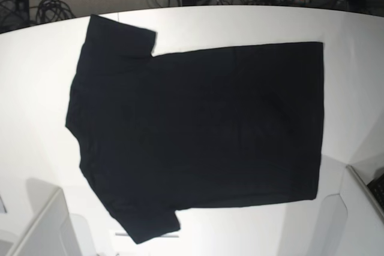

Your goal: Fold the T-shirt properly

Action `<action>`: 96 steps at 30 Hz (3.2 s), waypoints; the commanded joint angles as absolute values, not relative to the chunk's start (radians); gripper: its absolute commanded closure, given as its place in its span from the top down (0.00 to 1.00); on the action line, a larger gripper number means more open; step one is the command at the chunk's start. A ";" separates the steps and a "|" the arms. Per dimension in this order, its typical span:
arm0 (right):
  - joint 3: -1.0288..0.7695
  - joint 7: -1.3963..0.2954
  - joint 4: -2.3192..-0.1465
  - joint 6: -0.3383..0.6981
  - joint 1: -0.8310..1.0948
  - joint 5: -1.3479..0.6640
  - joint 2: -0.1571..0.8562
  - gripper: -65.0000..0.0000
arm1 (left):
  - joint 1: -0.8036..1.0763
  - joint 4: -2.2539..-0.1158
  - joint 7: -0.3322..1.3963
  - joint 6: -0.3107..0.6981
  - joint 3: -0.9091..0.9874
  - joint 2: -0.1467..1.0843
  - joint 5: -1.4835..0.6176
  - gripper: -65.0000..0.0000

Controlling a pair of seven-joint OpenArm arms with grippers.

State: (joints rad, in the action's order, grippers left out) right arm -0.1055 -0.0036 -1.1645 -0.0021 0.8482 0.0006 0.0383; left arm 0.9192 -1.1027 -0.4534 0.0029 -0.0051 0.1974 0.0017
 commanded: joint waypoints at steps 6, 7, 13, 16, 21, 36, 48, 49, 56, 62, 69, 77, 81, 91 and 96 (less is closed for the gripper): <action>-0.162 -0.058 -1.326 -0.007 0.926 -0.002 0.044 0.00 | 1.009 -1.182 -0.472 -0.002 0.002 0.232 0.001 0.00; -0.162 -0.059 -1.356 -0.007 0.941 -0.002 0.044 0.00 | 1.023 -1.207 -0.472 -0.002 0.004 0.236 0.001 0.00; -0.162 -0.130 -1.546 -0.007 0.989 -0.002 0.044 0.00 | 1.104 -1.382 -0.472 -0.002 0.099 0.231 -0.001 0.00; -0.162 -0.170 -1.626 -0.007 0.993 -0.002 0.044 0.00 | 1.139 -1.468 -0.472 -0.001 0.154 0.231 -0.001 0.00; -0.196 -0.237 -1.764 -0.007 0.990 -0.002 0.042 0.00 | 1.190 -1.589 -0.472 -0.001 0.226 0.229 -0.001 0.00; -0.282 -0.321 -1.962 -0.005 0.786 -0.185 0.028 0.00 | 1.150 -1.828 -0.460 0.002 0.341 0.234 -0.285 0.00; -0.501 -0.591 -1.952 0.059 0.599 -0.642 0.030 0.55 | 1.036 -1.836 -0.323 0.004 0.348 0.237 -0.325 0.62; -0.527 -0.611 -1.951 0.104 0.588 -0.671 0.030 0.56 | 1.024 -1.830 -0.294 0.005 0.349 0.237 -0.369 0.66; -0.699 -0.811 -1.833 0.278 0.473 -0.733 0.028 0.58 | 0.977 -1.827 -0.162 0.236 0.406 0.260 -0.625 0.73; -0.736 -0.849 -1.707 0.380 0.438 -0.704 0.030 0.58 | 0.932 -1.827 -0.028 0.259 0.552 0.222 -0.631 0.73; -0.731 -0.855 -1.689 0.433 0.441 -0.668 0.024 0.58 | 0.918 -1.827 -0.010 0.259 0.575 0.222 -0.633 0.73; -0.653 -0.848 -1.690 0.433 0.473 -0.668 0.025 0.58 | 0.917 -1.827 -0.010 0.259 0.575 0.208 -0.634 0.72; -0.625 -0.848 -1.690 0.433 0.478 -0.668 0.024 0.58 | 0.917 -1.827 -0.010 0.259 0.575 0.208 -0.634 0.72; -0.568 -0.848 -1.689 0.433 0.483 -0.668 0.024 0.58 | 0.903 -1.810 -0.010 0.259 0.573 0.206 -0.647 0.72; -0.568 -0.848 -1.689 0.433 0.483 -0.668 0.024 0.58 | 0.903 -1.767 -0.008 0.259 0.573 0.213 -0.776 0.72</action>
